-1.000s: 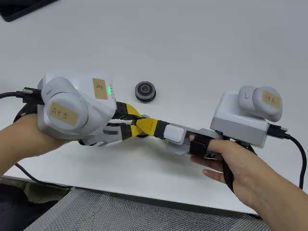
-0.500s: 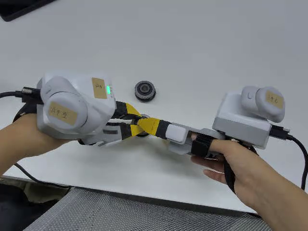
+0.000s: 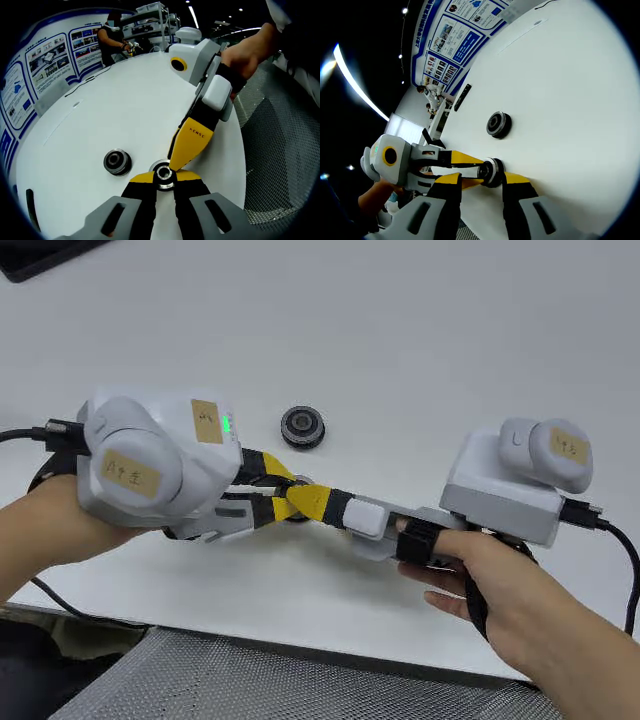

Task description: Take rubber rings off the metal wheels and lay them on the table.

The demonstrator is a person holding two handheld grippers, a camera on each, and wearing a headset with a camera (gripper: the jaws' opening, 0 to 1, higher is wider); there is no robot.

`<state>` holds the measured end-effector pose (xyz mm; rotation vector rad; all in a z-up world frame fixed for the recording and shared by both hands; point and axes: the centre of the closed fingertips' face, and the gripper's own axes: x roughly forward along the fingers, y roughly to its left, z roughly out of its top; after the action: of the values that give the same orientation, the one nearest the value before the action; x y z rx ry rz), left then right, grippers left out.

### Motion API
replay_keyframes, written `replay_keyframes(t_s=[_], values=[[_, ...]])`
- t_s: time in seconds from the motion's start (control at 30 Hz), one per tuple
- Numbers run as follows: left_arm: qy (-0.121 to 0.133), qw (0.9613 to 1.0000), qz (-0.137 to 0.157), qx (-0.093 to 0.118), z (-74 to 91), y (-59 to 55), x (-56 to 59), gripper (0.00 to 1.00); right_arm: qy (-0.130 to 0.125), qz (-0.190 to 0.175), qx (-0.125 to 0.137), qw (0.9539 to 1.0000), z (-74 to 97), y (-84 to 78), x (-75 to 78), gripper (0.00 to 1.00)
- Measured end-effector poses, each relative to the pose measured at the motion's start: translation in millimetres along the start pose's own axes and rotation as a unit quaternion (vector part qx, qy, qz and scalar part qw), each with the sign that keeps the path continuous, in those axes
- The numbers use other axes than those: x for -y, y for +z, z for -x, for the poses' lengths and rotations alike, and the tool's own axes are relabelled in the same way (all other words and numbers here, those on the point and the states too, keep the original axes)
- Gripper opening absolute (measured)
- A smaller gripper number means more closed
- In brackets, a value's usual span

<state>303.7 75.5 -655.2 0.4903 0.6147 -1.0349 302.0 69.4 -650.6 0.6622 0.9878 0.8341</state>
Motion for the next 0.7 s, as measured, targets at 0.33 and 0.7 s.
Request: replay_keyframes(t_s=[0.33, 0.7], values=[[0.000, 1.0000, -0.001, 0.000, 0.0, 0.3, 0.1, 0.13, 0.001, -0.005, -0.001, 1.0000, -1.8, -2.0, -3.4, 0.35], [0.001, 1.0000, -0.003, 0.001, 0.2, -0.3, 0.1, 0.13, -0.005, -0.044, 0.005, 0.9990, -2.5, -0.7, -3.5, 0.36]])
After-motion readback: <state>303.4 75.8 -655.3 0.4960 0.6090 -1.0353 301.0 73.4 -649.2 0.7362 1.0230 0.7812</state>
